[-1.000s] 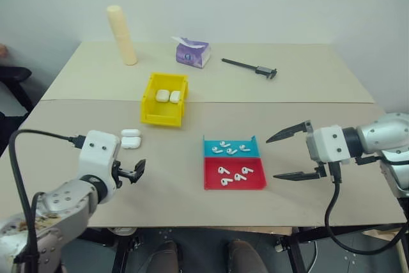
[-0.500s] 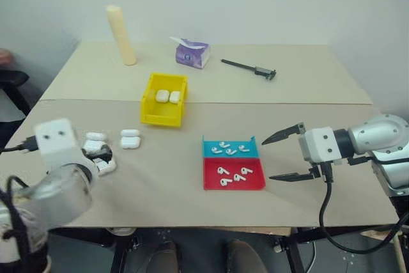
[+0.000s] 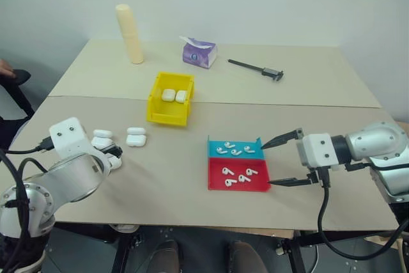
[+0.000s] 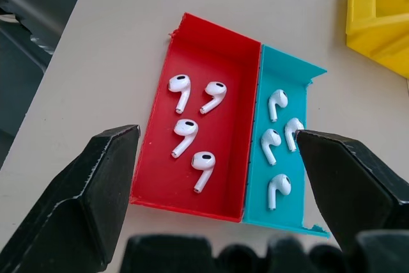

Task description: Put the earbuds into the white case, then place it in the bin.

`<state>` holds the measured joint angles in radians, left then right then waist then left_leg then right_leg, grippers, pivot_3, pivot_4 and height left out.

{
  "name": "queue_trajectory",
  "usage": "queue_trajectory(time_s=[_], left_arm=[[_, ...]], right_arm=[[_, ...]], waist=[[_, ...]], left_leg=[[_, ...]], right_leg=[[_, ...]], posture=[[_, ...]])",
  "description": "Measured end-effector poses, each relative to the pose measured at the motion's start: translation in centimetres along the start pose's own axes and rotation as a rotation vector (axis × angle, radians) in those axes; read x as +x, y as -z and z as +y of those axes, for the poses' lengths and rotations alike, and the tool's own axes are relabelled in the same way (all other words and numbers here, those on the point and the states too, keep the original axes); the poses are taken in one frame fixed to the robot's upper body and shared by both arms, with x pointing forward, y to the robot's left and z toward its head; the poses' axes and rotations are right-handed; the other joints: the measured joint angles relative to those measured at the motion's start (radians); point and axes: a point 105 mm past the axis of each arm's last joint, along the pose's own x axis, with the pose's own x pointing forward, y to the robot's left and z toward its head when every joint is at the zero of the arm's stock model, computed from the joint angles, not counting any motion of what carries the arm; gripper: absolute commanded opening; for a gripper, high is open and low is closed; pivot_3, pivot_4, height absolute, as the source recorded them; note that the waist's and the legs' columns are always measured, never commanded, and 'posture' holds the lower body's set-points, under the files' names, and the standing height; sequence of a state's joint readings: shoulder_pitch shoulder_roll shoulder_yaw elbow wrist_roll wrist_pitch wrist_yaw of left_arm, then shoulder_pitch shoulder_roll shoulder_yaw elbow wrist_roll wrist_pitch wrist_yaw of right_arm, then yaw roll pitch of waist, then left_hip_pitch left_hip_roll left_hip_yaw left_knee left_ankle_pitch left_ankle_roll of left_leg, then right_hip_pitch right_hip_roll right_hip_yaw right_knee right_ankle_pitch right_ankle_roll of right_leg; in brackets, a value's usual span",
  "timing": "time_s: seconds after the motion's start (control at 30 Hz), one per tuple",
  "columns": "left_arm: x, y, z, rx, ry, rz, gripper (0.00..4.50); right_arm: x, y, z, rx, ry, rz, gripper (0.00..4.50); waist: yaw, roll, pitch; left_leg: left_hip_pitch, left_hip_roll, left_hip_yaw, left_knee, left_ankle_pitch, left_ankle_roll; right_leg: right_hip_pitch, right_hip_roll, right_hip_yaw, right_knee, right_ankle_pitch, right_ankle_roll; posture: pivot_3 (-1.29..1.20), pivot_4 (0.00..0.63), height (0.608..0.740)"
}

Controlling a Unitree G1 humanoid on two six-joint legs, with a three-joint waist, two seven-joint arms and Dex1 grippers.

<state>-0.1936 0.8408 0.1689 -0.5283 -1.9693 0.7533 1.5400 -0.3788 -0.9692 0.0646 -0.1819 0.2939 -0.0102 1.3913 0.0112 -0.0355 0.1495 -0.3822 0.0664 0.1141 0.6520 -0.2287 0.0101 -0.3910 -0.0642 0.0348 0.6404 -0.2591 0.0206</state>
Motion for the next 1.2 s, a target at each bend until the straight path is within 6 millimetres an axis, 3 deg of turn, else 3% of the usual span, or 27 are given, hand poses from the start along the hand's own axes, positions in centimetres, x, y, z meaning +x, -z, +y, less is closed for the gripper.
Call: queue_trajectory(time_s=[0.23,0.53,0.93,1.2], left_arm=[[1.6,0.5,0.4,0.057,0.030,0.068,4.50],[3.1,-0.4,0.2,0.123,0.068,0.123,4.50],[4.0,1.2,-0.2,0.101,0.077,0.198,4.50],[4.2,0.7,-0.3,0.085,0.045,0.197,4.50]], right_arm=[[0.1,-0.1,0.1,-0.001,0.005,-0.001,4.48],[0.0,-0.1,0.3,-0.001,0.006,0.008,4.48],[0.1,0.1,1.0,0.022,0.017,0.015,4.48],[0.1,-0.1,1.1,0.020,0.015,0.018,4.48]], waist=[[0.002,0.000,0.000],[0.000,0.000,0.000],[0.001,-0.001,0.000],[0.001,-0.001,0.000]], left_leg=[[-0.001,0.000,0.000,0.000,0.000,0.000],[-0.002,0.001,0.000,0.000,0.000,0.000],[-0.002,0.001,0.000,0.000,0.000,-0.001],[-0.002,0.001,-0.001,0.000,0.000,-0.001]], right_leg=[[0.000,0.001,-0.001,0.000,0.000,0.000],[-0.002,0.001,0.000,0.000,0.000,0.001],[-0.002,0.001,0.000,0.000,0.000,0.000],[-0.002,0.001,0.000,0.000,0.000,0.000]], posture=[[0.00,0.150,0.740],[0.00,0.150,0.740],[0.00,0.150,0.740],[0.00,0.150,0.740]])
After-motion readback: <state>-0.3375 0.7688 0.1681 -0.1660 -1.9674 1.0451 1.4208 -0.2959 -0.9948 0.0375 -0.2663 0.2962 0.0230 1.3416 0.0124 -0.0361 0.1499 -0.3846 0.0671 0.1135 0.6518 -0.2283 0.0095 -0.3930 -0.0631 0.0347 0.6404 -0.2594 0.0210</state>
